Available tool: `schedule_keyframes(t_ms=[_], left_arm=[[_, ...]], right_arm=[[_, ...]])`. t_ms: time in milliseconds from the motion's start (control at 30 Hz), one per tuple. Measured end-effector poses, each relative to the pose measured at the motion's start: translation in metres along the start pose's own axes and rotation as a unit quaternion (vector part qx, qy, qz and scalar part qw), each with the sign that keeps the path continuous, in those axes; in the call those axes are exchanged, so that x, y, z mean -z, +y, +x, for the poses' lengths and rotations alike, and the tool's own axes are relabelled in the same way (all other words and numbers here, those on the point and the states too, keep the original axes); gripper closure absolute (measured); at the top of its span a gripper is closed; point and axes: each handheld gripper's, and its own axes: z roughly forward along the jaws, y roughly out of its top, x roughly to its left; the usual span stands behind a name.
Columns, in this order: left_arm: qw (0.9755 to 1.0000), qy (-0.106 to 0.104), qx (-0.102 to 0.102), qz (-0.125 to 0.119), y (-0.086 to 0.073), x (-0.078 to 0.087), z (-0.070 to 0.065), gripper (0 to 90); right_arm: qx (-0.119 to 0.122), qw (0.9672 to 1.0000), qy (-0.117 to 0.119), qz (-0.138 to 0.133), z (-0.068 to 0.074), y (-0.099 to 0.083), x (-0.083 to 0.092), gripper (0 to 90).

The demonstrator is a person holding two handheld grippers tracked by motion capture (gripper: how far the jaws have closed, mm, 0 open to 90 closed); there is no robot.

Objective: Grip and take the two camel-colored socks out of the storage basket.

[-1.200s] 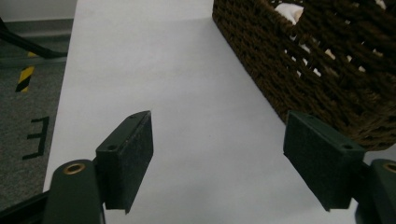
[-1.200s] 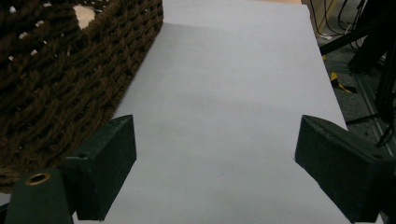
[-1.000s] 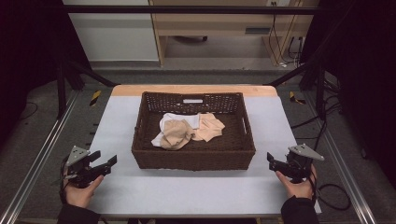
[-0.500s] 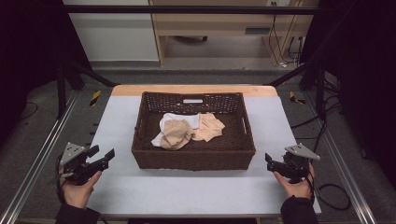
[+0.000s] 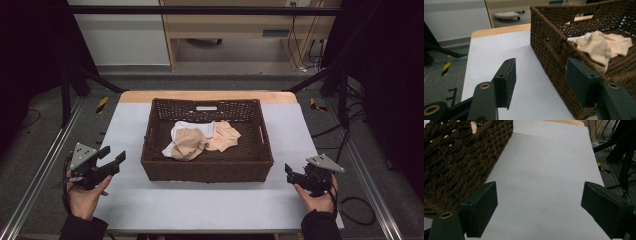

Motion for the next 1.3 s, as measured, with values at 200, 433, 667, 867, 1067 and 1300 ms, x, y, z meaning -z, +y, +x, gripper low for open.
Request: schedule_keyframes(t_ms=[200, 433, 667, 867, 1067, 1300], left_arm=[[0.9995, -0.009, -0.003, -0.028, 0.025, -0.001, -0.01, 40.5], [0.999, -0.014, -0.005, -0.042, 0.053, -0.008, -0.027, 39.7], [0.999, -0.029, 0.008, -0.034, 0.069, -0.022, -0.047, 39.5], [0.9983, -0.042, 0.019, -0.037, 0.078, -0.036, -0.061, 39.7], [0.9974, -0.055, 0.022, -0.042, 0.086, -0.048, -0.074, 40.3], [0.998, -0.054, 0.008, -0.031, 0.099, -0.074, -0.088, 42.1]], right_arm=[[-0.002, 1.0, -0.001, -0.006, -0.001, 0.0, 0.001, 13.9], [0.0, 1.0, 0.0, -0.008, -0.002, 0.0, 0.001, 13.9], [-0.002, 0.9999, -0.001, -0.013, -0.003, 0.001, 0.002, 13.8], [-0.003, 0.9999, -0.001, -0.013, -0.003, 0.001, 0.002, 13.7], [-0.002, 0.9999, 0.0, -0.013, -0.003, 0.001, 0.002, 13.9], [-0.001, 0.9999, 0.001, -0.012, -0.004, 0.001, 0.001, 14.3]])
